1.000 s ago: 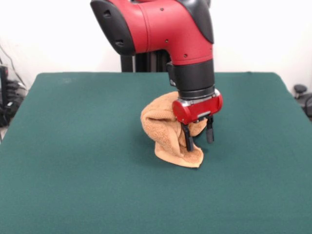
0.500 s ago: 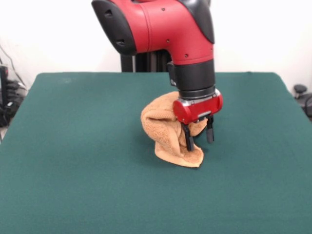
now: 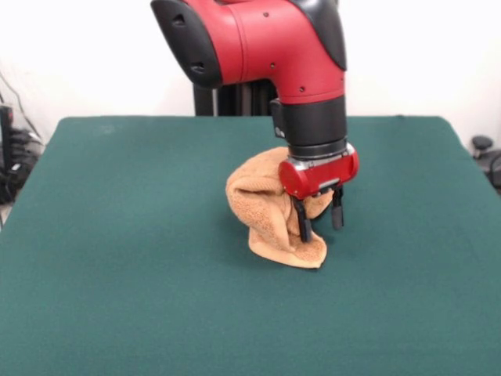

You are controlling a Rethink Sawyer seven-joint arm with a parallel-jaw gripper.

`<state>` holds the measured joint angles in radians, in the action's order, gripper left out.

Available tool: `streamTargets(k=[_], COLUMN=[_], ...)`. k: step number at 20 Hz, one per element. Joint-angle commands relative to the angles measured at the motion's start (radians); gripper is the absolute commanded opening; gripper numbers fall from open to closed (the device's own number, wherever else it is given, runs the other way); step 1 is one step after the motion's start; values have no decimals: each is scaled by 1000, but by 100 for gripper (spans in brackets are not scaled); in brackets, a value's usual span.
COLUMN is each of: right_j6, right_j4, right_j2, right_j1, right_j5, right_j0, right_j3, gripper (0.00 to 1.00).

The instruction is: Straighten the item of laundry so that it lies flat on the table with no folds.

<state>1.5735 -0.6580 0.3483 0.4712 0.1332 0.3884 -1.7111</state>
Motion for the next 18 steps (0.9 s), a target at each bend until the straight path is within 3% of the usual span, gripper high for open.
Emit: streamTargets(k=[1,8,9,18], right_j6=[38,25,24,11], right_j4=[-17,-15,-15,-9], right_j2=[-32,-30,-29,-19], right_j1=[-67,-68,-68,-70], right_j5=[122,137,139,162], right_j0=[-41,-42,-41,-33], right_j3=[27,29,30,26], gripper=[100,100,0,0])
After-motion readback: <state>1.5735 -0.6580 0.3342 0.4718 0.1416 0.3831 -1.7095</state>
